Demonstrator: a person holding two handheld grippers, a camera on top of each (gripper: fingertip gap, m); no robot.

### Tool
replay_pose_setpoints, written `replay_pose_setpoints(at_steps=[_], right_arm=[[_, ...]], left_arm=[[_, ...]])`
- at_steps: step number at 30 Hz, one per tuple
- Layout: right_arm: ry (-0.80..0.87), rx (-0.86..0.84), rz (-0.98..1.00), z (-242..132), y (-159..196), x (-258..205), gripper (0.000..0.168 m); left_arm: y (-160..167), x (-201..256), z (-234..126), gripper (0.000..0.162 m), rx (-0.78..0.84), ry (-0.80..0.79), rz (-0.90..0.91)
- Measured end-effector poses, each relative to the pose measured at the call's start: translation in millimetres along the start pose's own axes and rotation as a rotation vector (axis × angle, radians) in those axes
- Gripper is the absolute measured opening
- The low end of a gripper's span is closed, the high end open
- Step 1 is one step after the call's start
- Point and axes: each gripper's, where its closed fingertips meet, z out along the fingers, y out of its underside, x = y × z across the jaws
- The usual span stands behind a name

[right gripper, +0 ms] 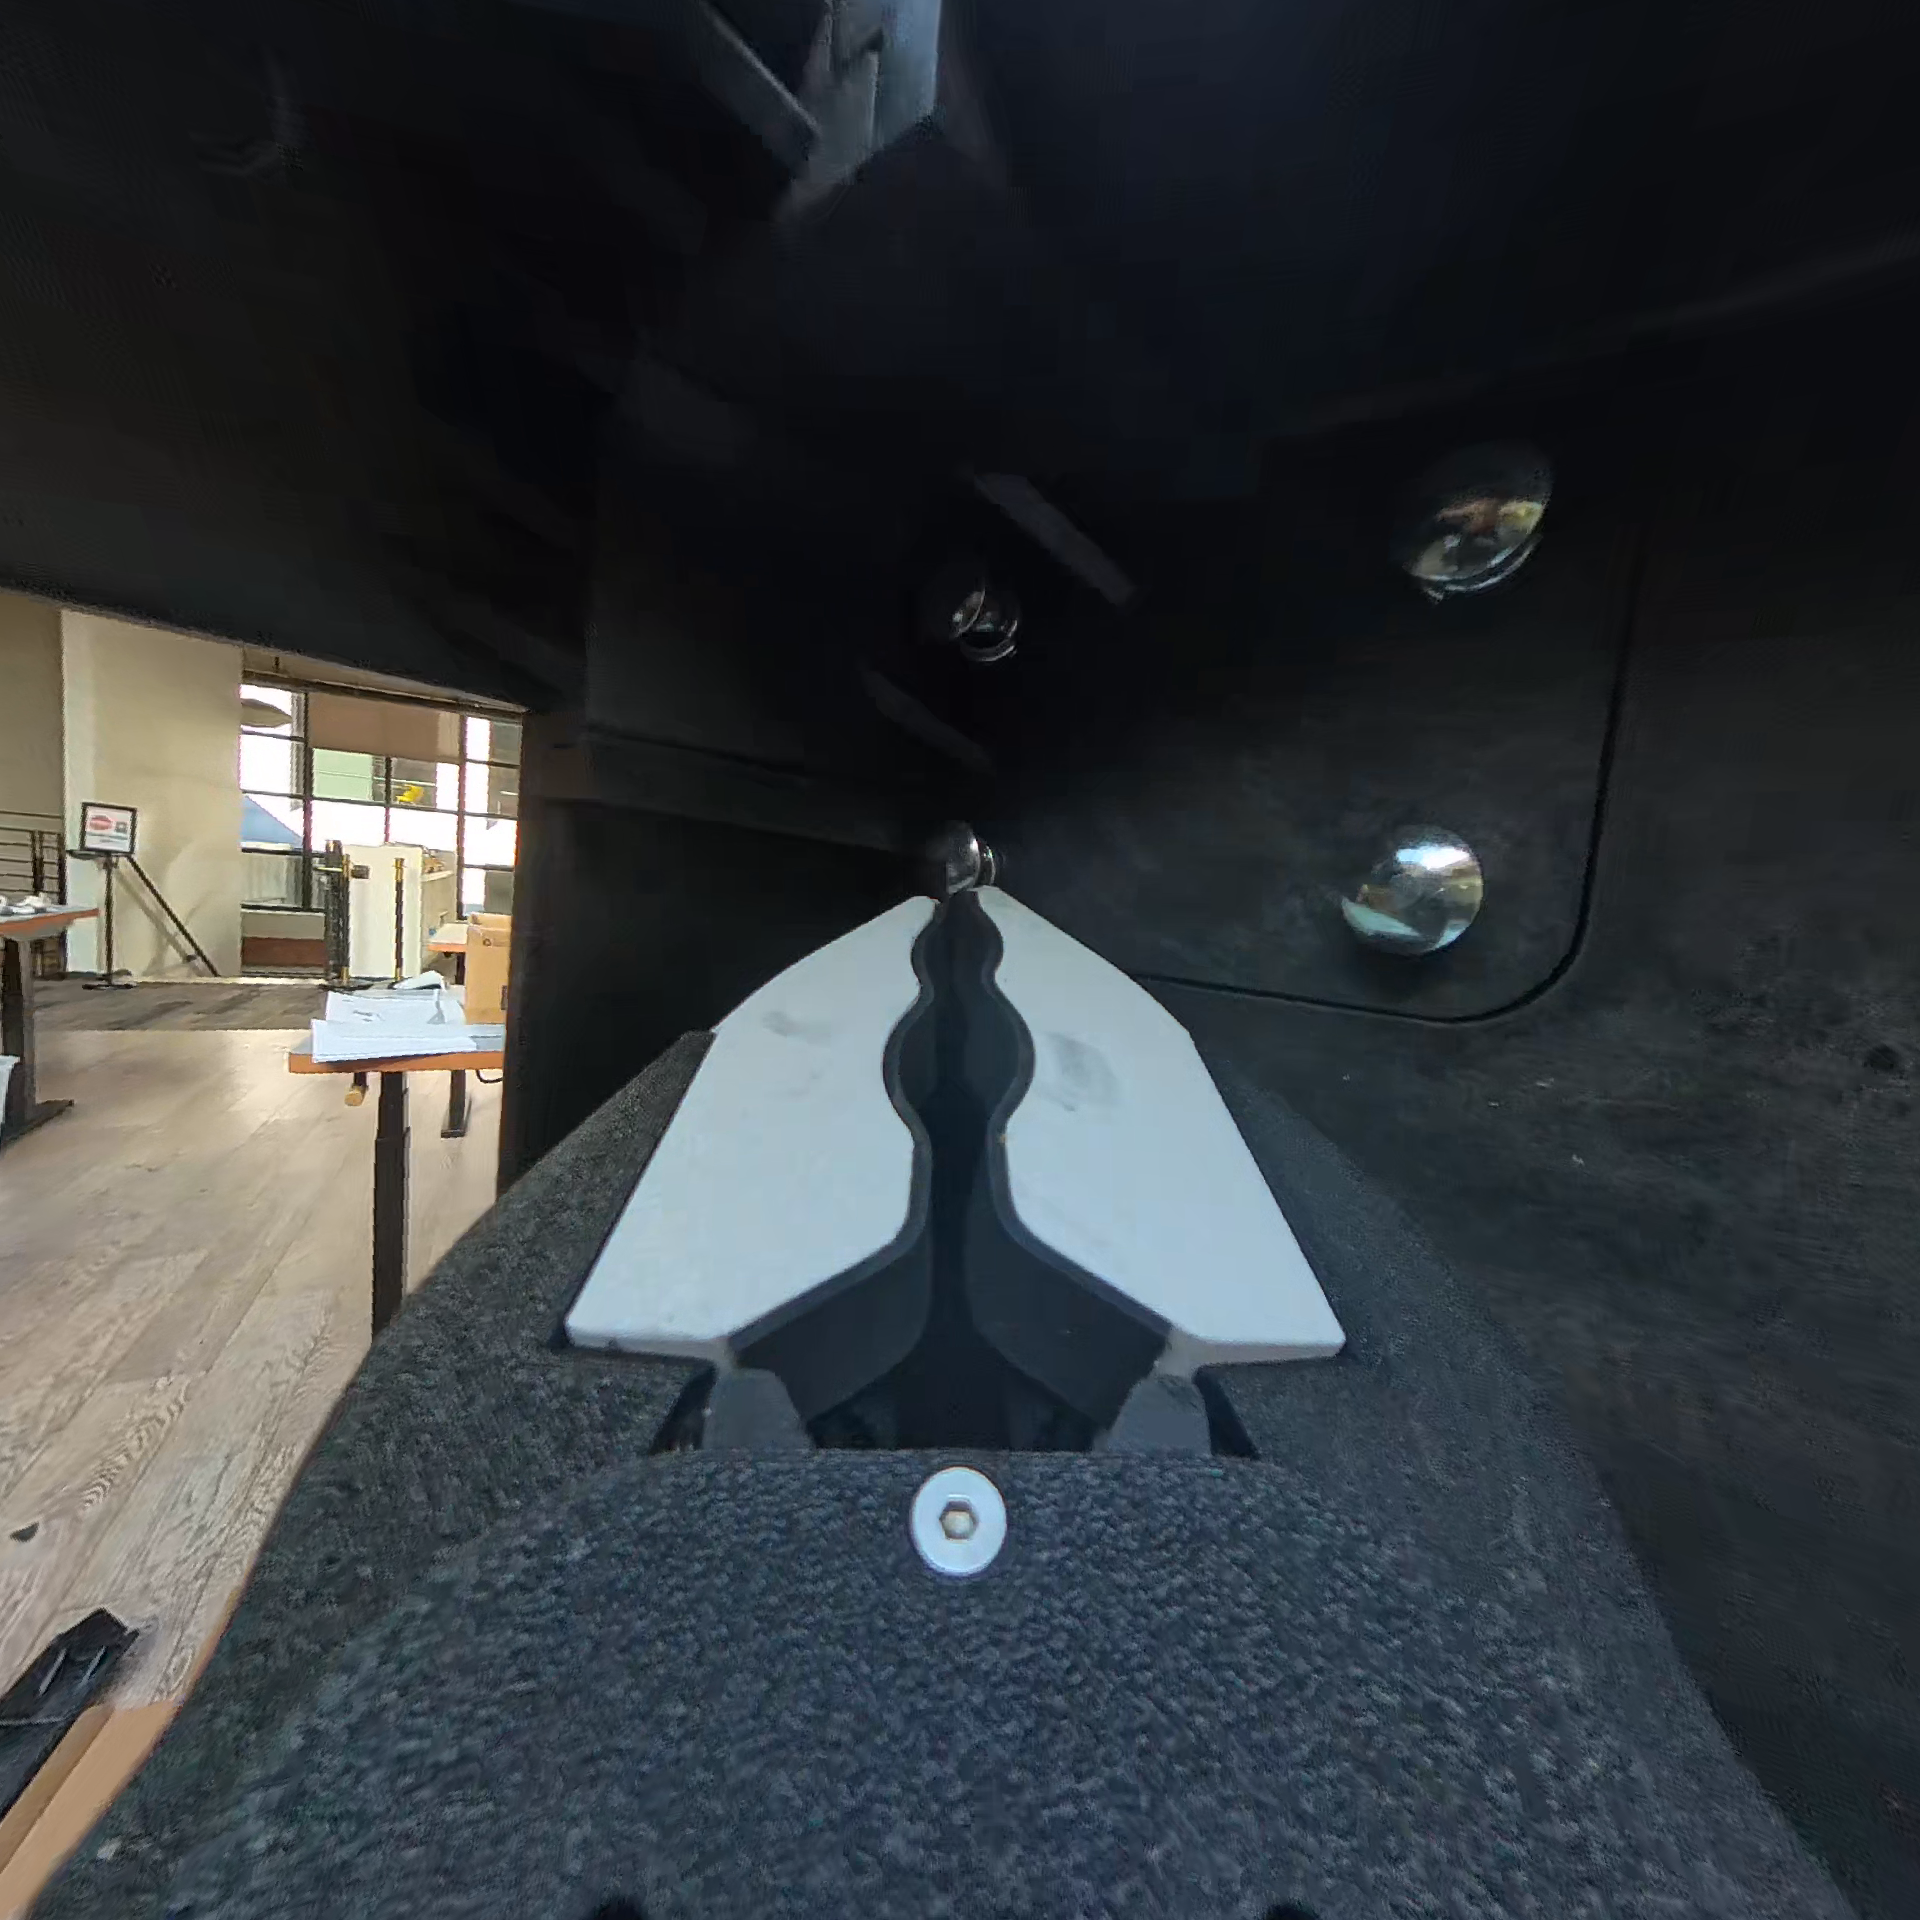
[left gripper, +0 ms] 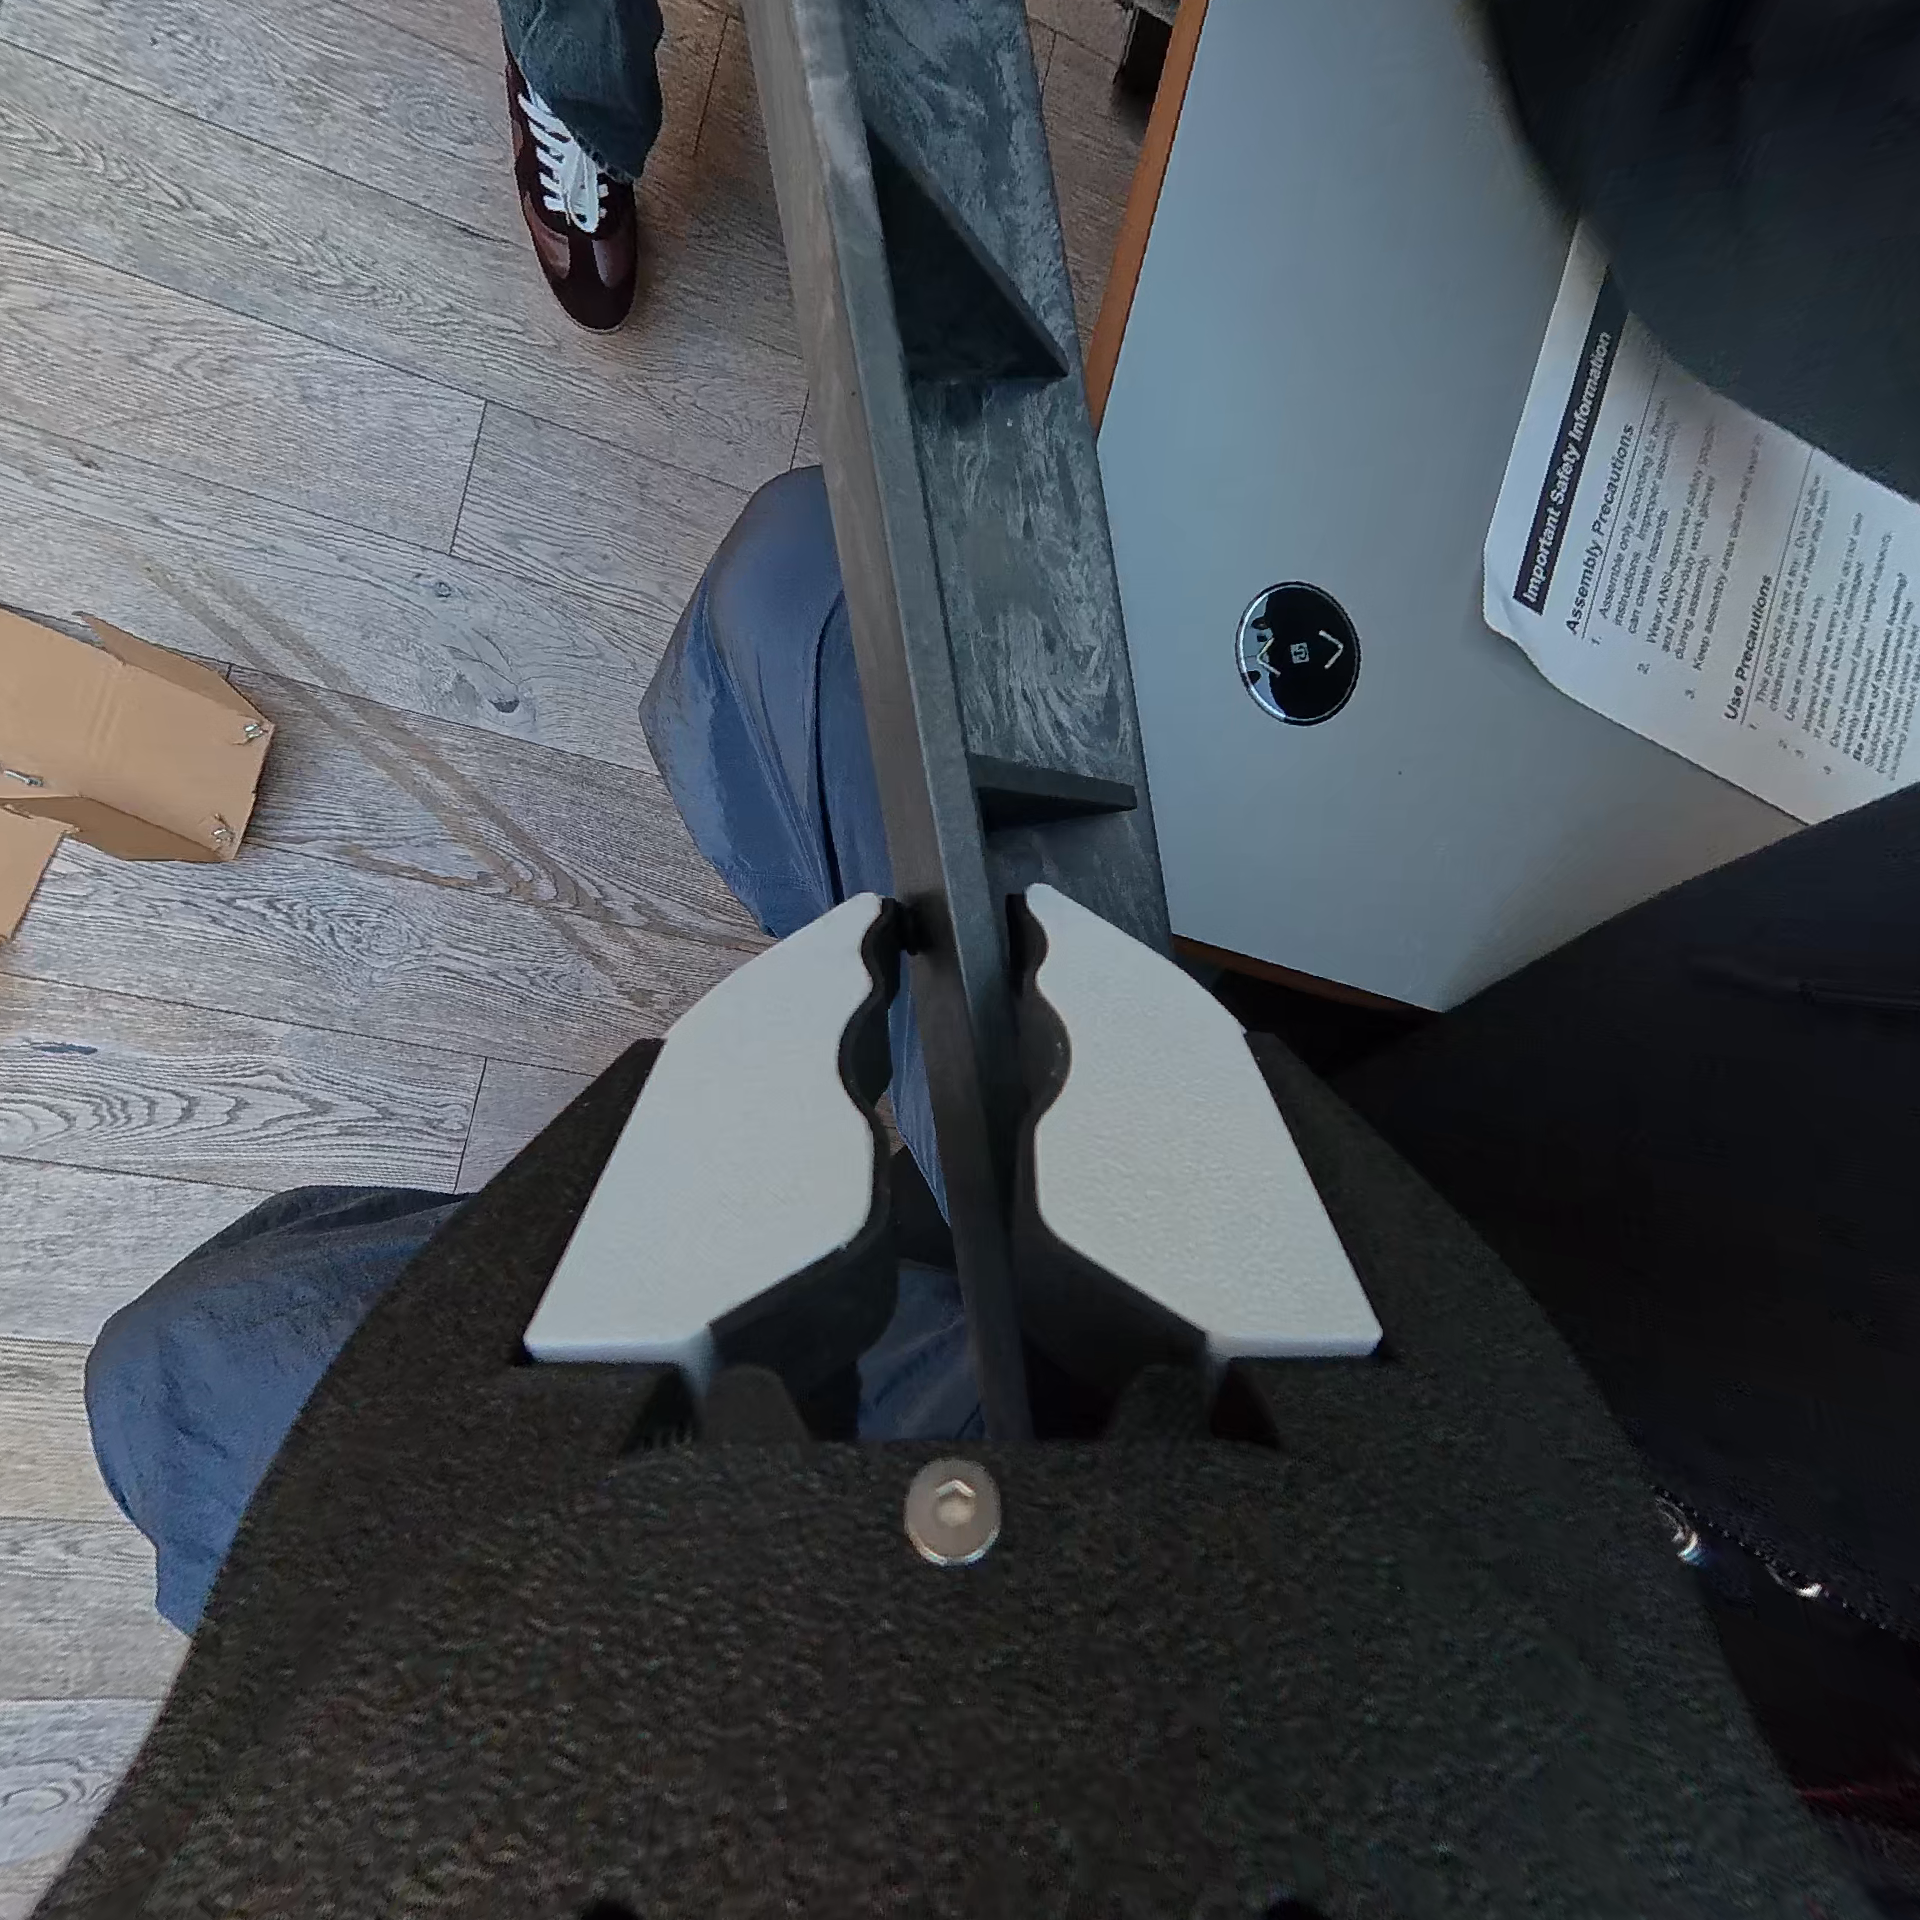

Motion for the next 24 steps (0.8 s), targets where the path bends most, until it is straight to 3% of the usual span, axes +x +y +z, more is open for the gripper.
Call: replay_pose_setpoints(at_steps=[17, 24], right_arm=[[0.055, 0.116, -0.059, -24, -37, 11, 0.0], [0.023, 0.103, -0.068, -19, -44, -5, 0.0]], left_arm=[[0, 0, 1, 0.02, 0.026, -0.01, -0.006], [1, 0, 2, 0.02, 0.008, -0.019, 0.012]])
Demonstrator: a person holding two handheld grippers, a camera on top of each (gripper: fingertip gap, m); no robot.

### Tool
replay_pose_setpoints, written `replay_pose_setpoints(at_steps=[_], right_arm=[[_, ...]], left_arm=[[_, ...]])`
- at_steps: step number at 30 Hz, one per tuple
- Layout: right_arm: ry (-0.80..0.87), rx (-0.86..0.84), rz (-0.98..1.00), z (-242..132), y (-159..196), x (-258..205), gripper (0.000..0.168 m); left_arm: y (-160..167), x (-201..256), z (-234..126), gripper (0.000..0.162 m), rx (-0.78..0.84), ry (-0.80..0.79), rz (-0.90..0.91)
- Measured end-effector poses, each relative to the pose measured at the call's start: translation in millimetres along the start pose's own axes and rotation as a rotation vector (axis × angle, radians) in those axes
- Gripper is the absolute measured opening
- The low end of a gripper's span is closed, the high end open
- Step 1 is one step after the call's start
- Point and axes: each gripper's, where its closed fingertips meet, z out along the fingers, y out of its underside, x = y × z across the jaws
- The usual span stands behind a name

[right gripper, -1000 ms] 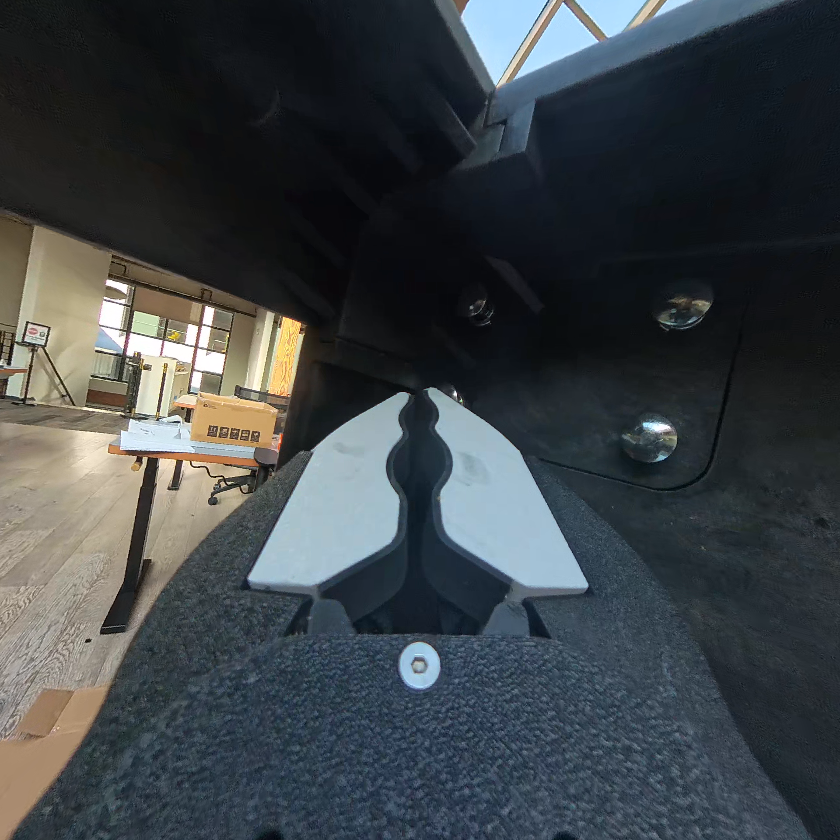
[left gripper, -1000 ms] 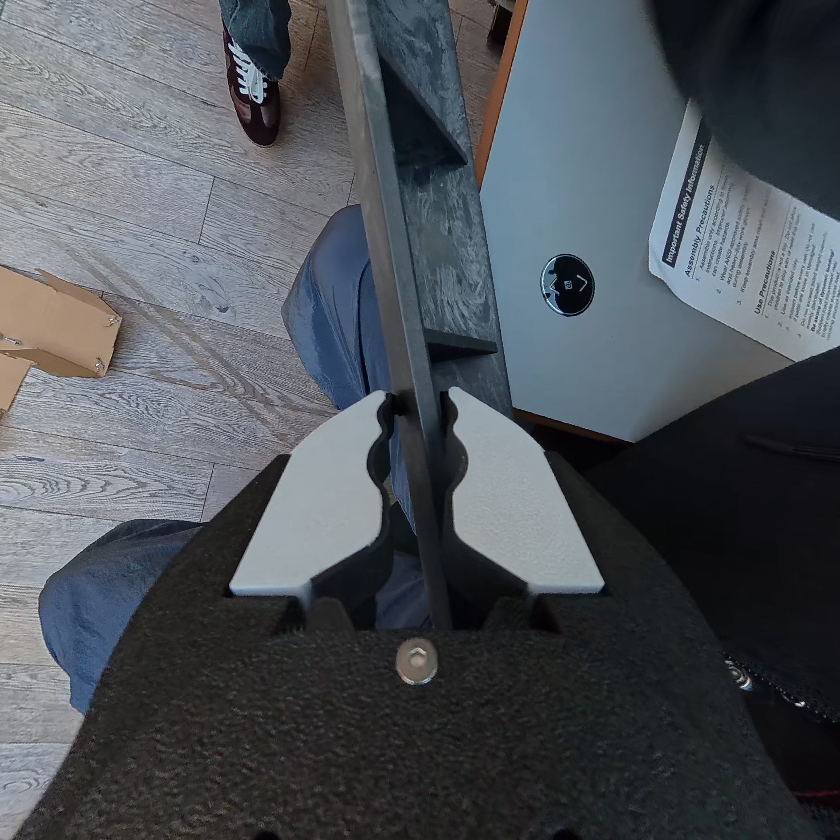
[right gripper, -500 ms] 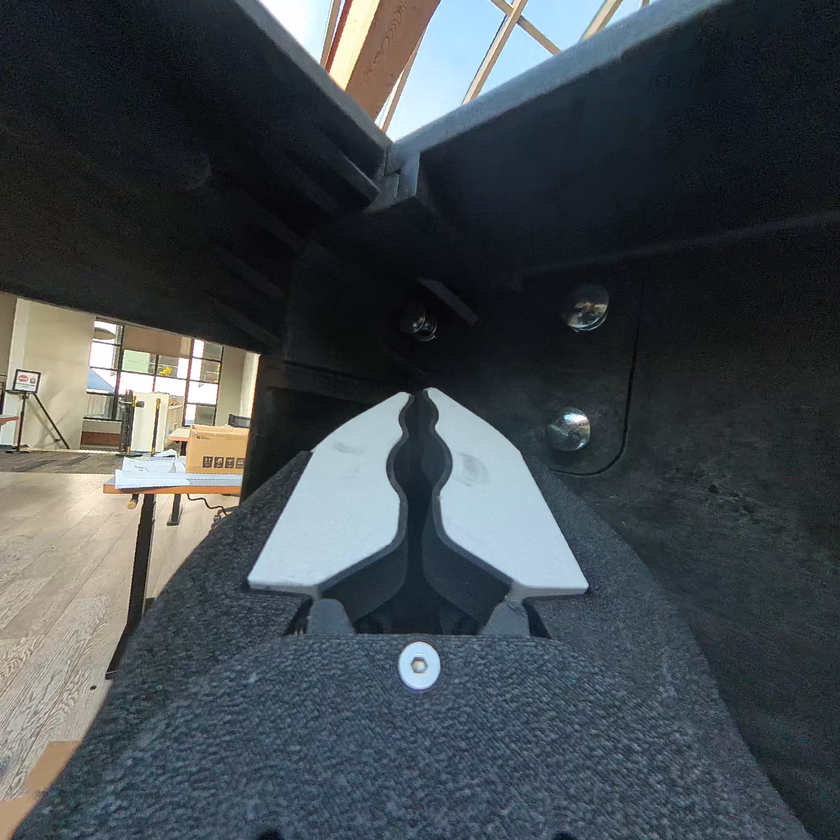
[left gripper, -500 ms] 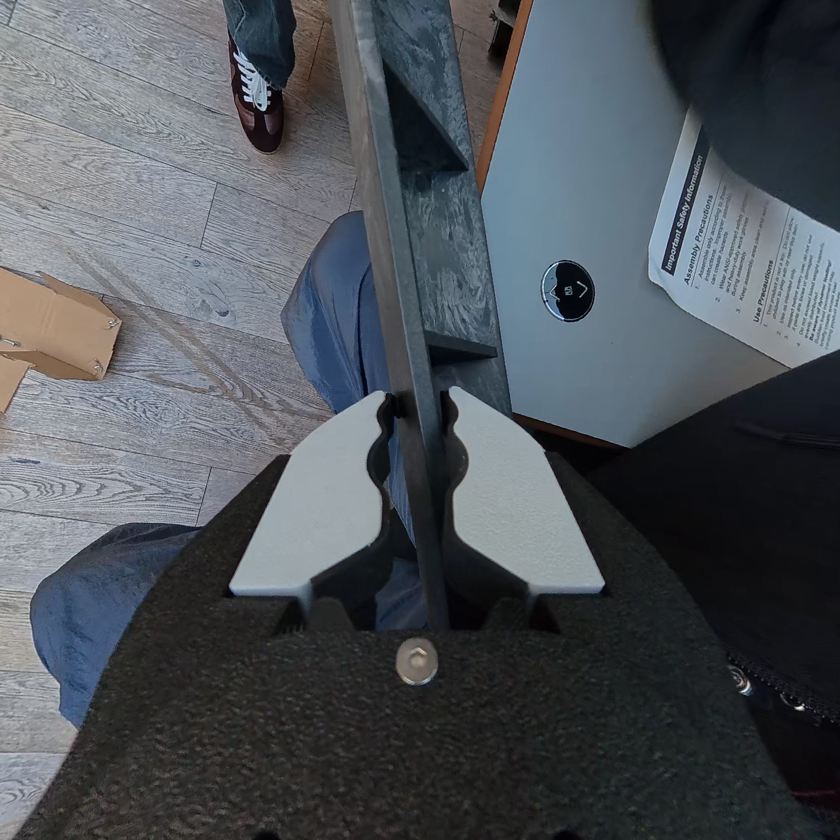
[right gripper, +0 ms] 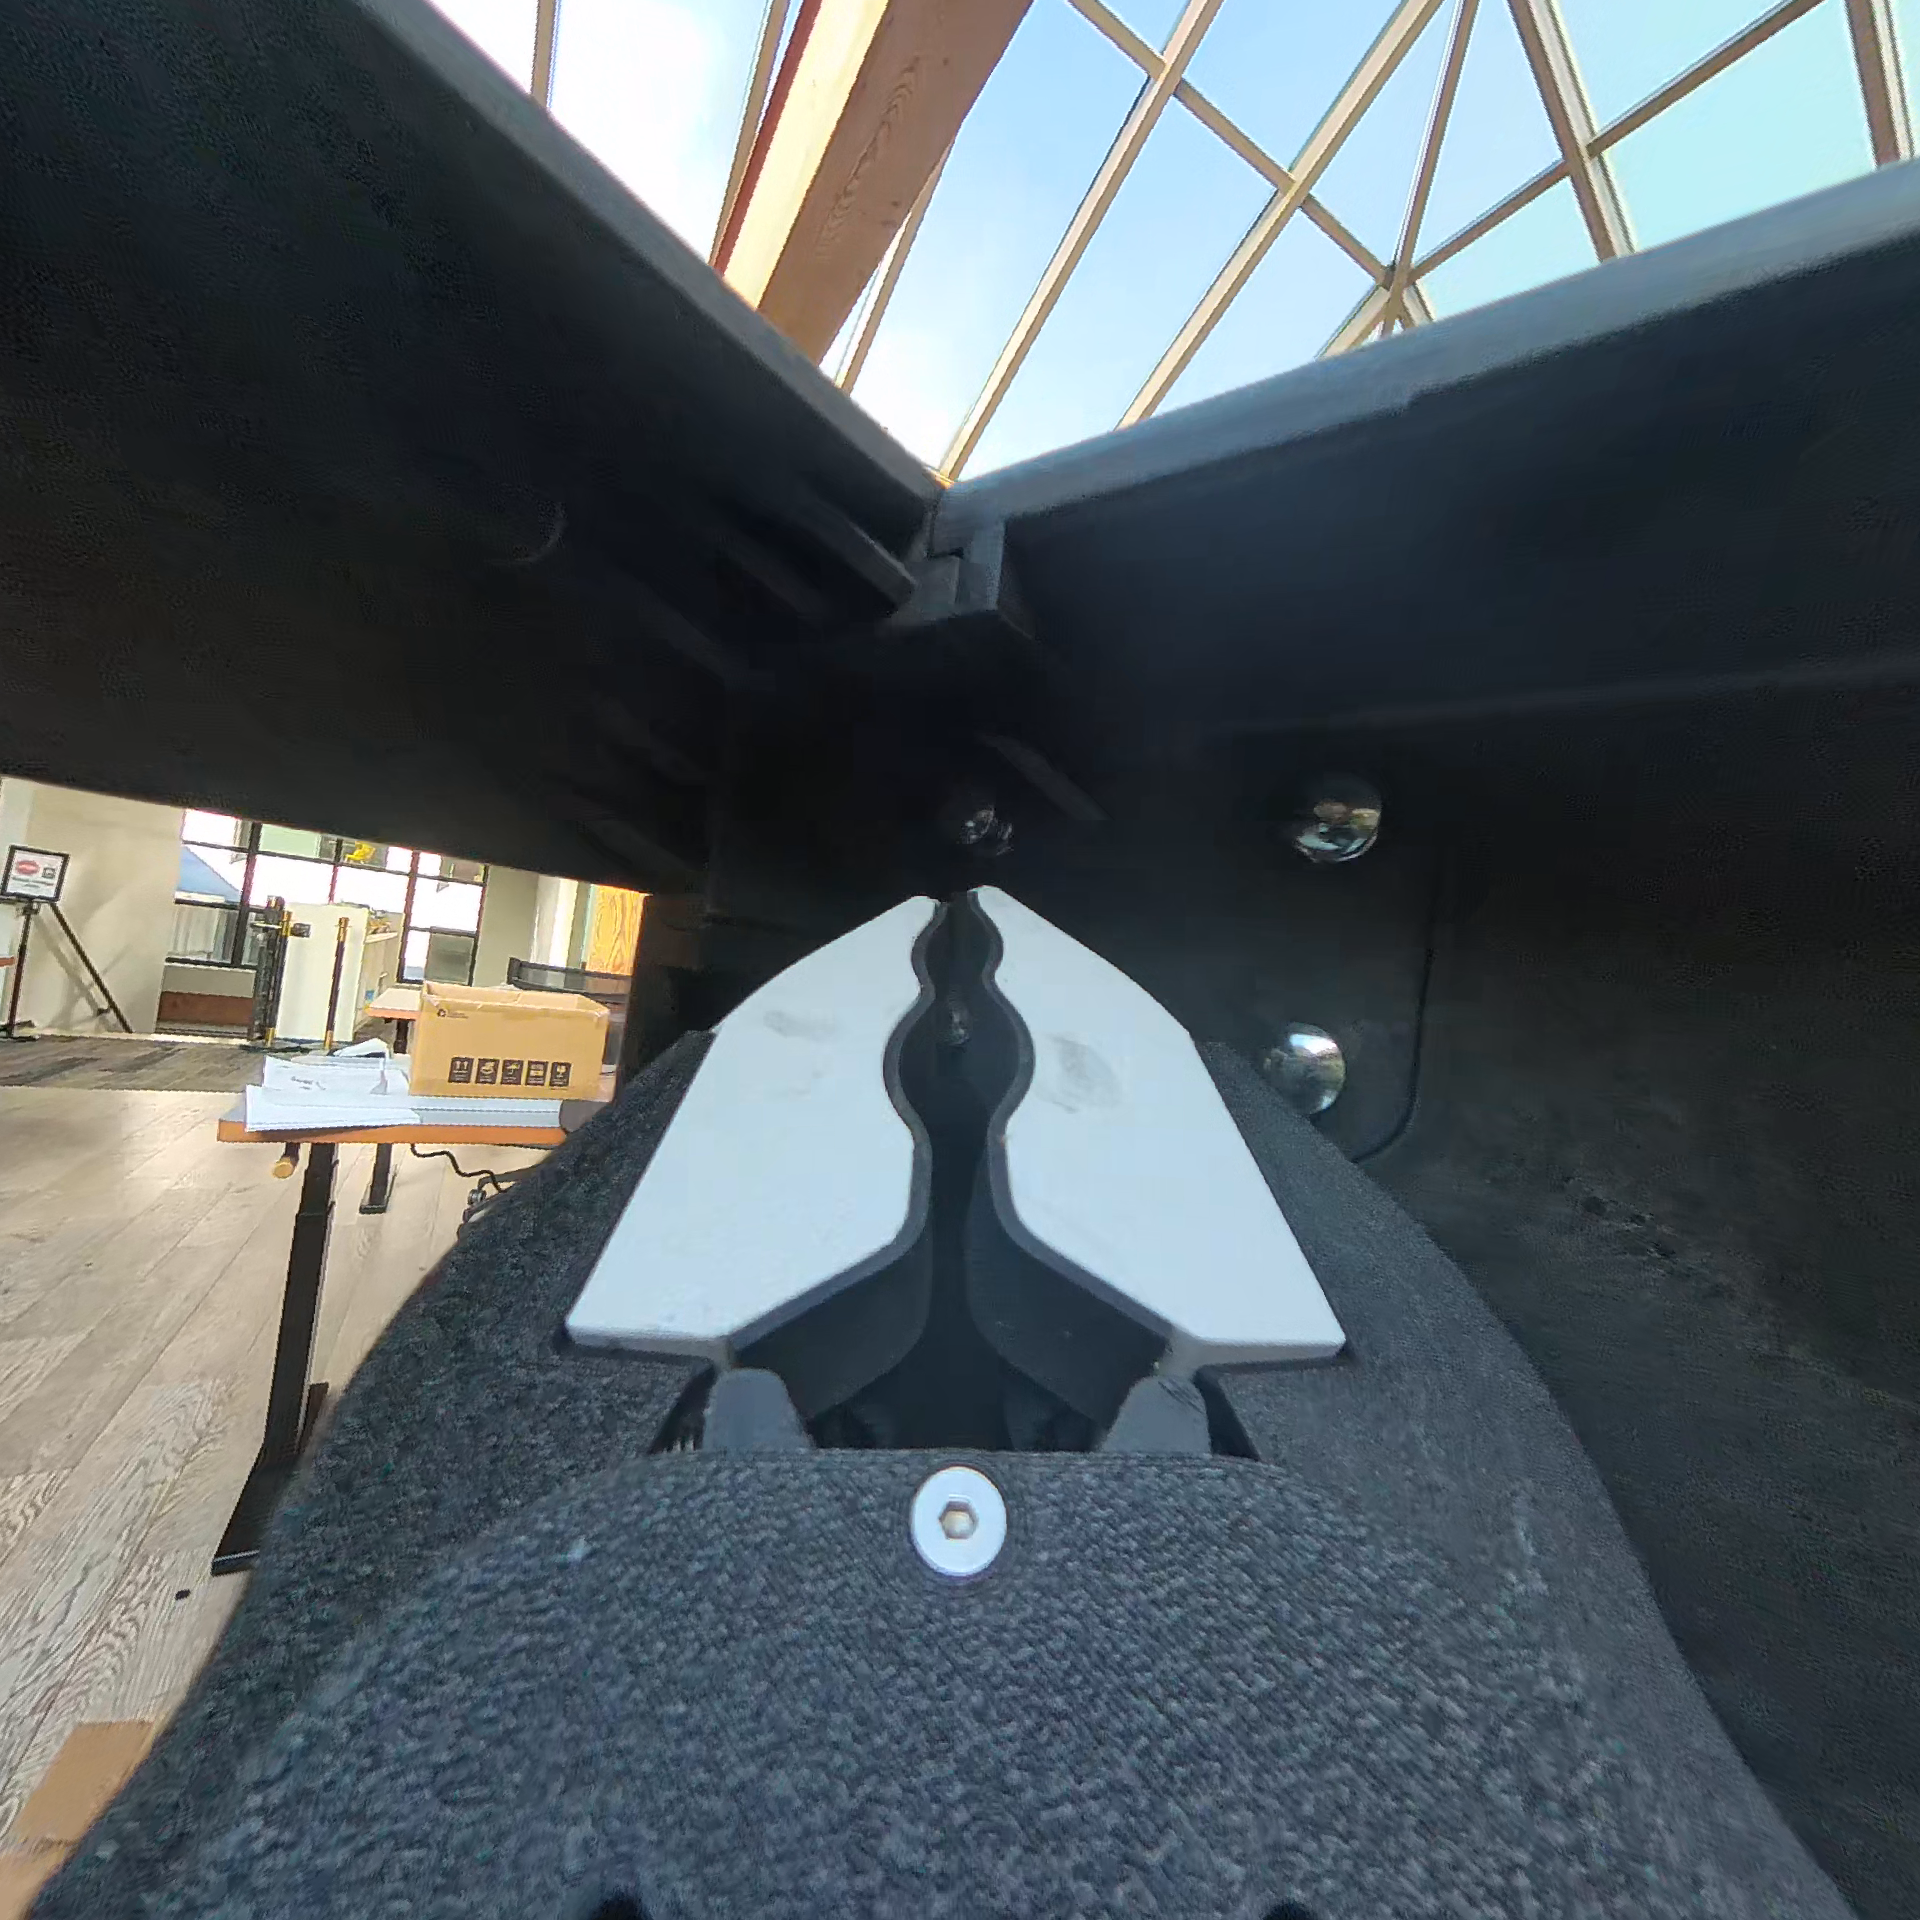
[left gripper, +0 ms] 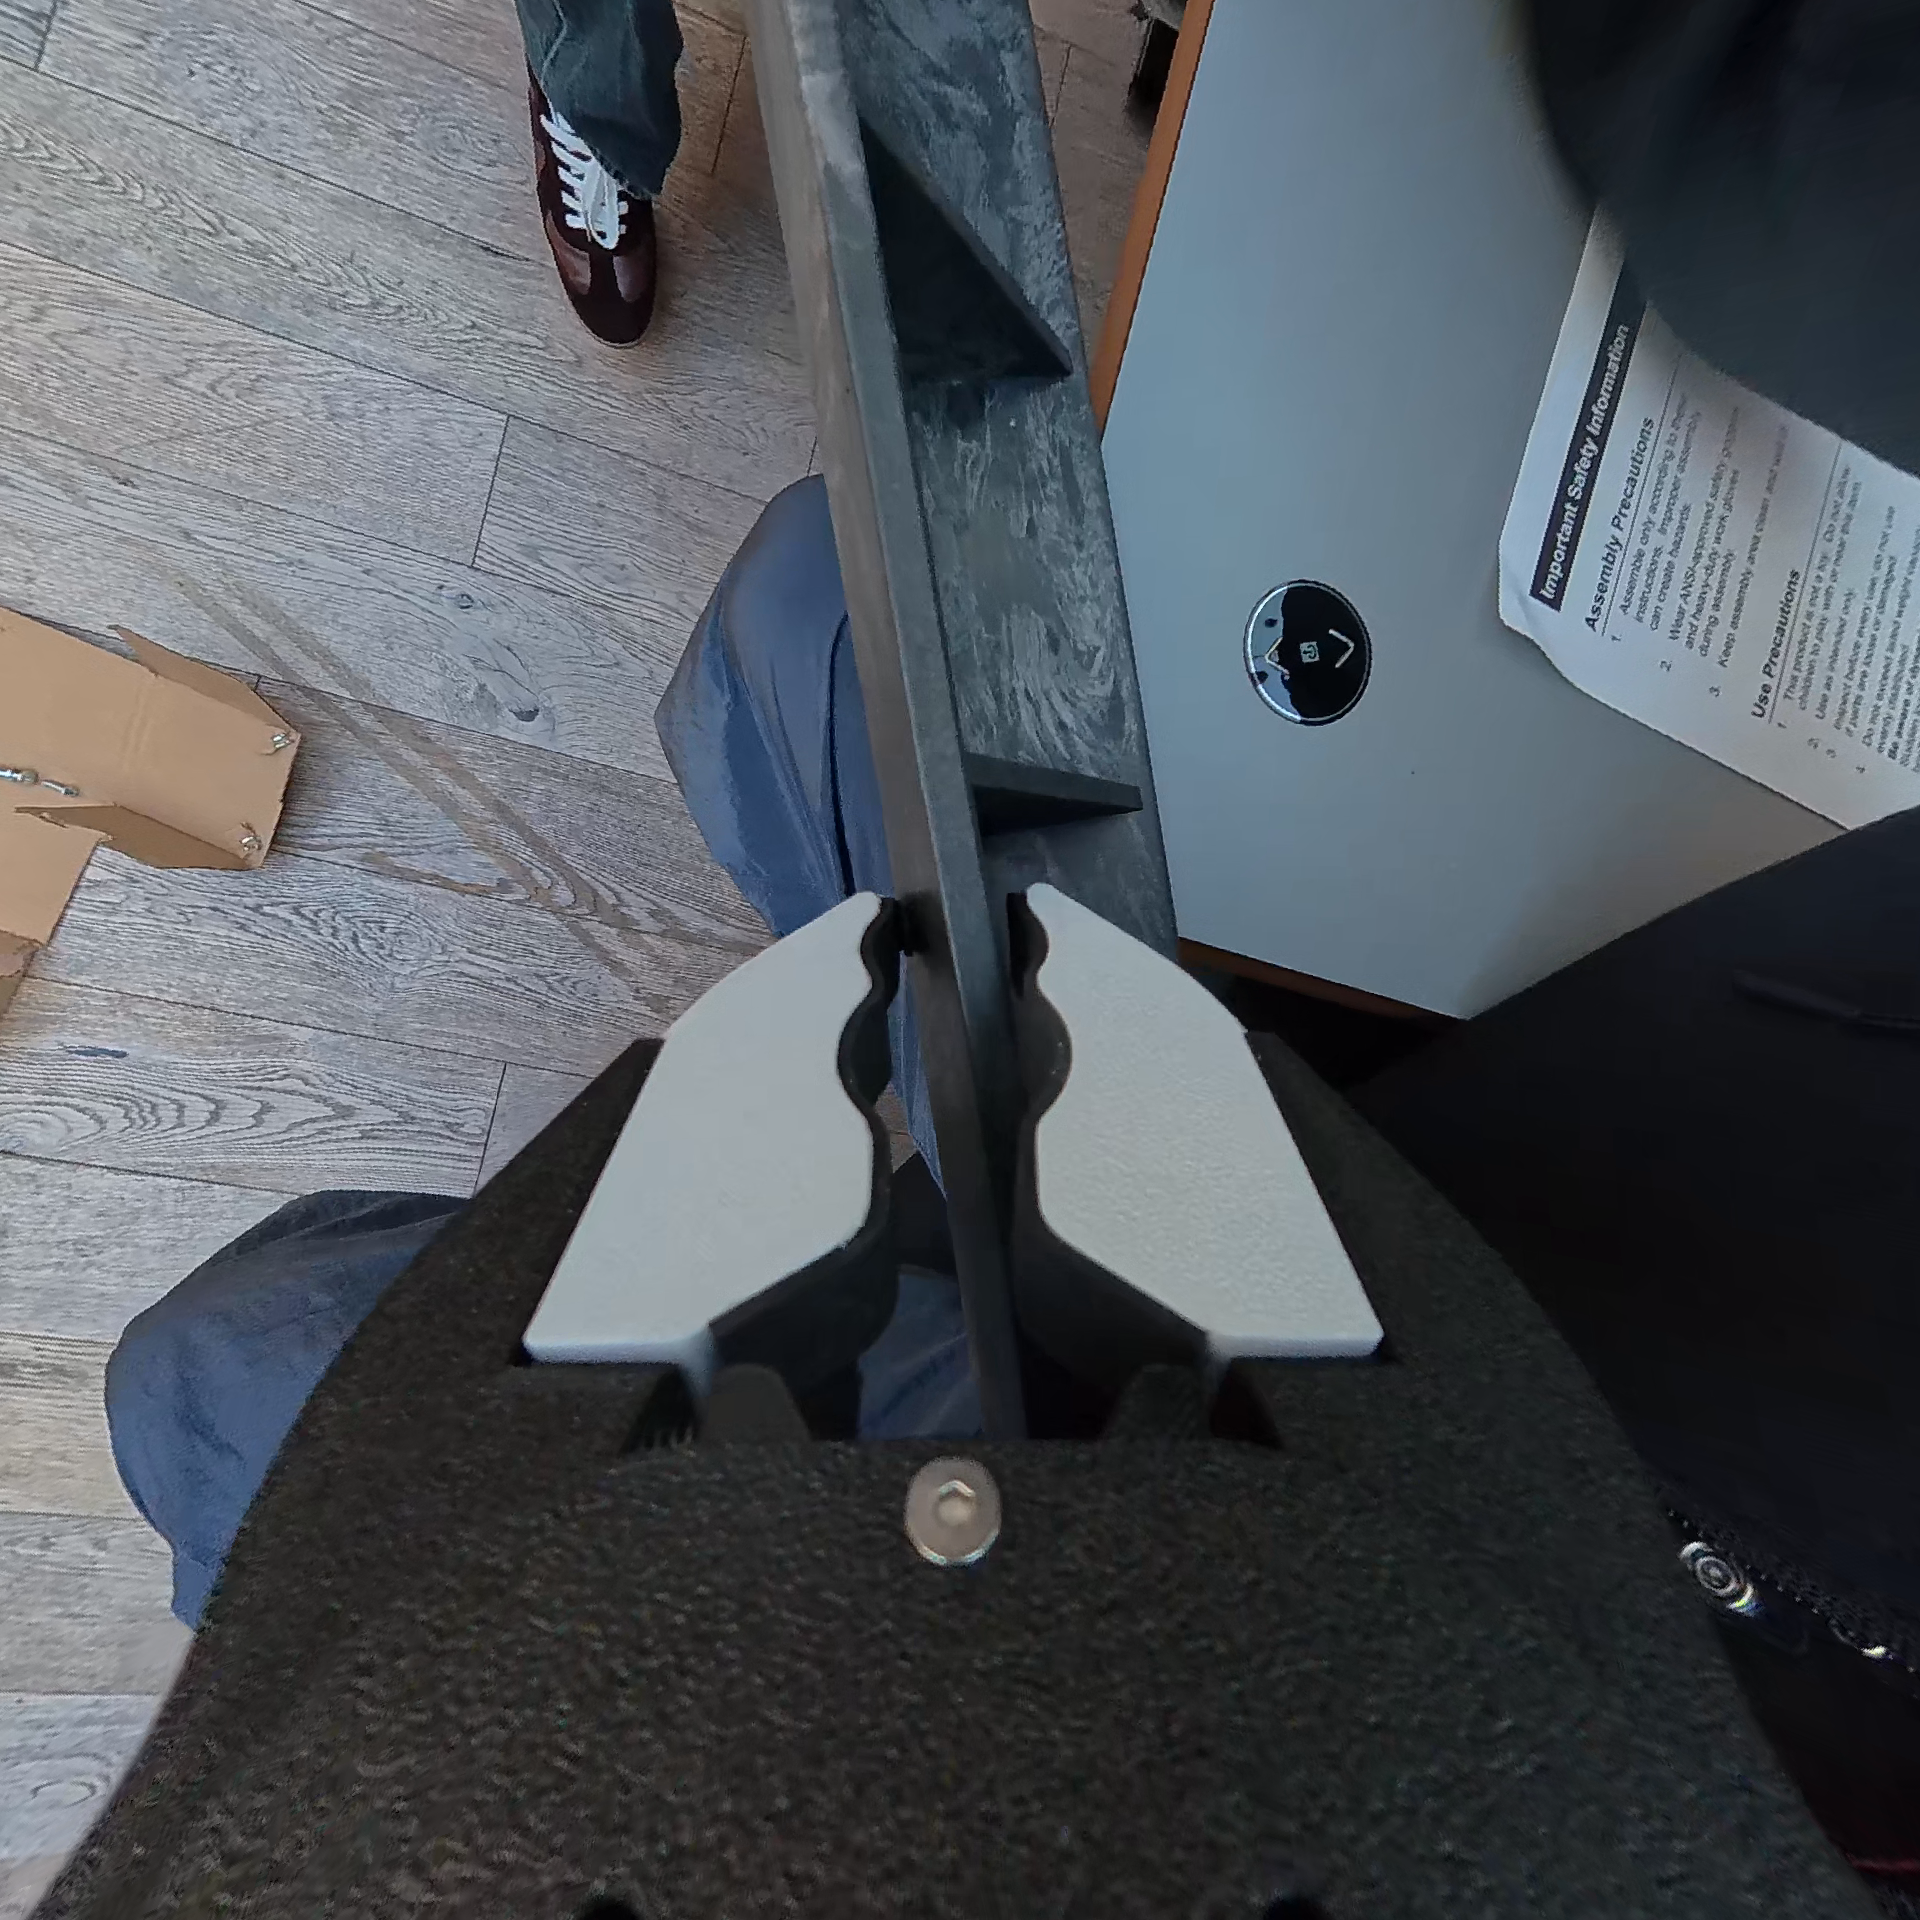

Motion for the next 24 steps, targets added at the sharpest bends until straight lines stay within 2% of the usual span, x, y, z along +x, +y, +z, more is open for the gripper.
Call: replay_pose_setpoints(at_steps=[9, 12, 14, 20, 24], right_arm=[[0.02, 0.03, -0.004, 29, -8, -1, 0.0], [0.008, -0.081, -0.005, 44, 7, 1, 0.0], [0.036, -0.079, 0.006, 38, 6, 5, 0.0], [0.093, 0.053, 0.009, -13, -2, 14, 0.0], [0.125, 0.041, 0.041, -20, 1, 32, 0.0]], left_arm=[[1, 0, 2, 0.021, -0.019, 0.001, 0.008], [1, -1, 2, 0.021, -0.016, 0.002, 0.005], [1, -1, 3, 0.021, -0.017, -0.001, 0.006], [1, 0, 3, 0.021, -0.015, 0.001, 0.003], [1, -1, 4, 0.021, -0.022, -0.002, 0.005]])
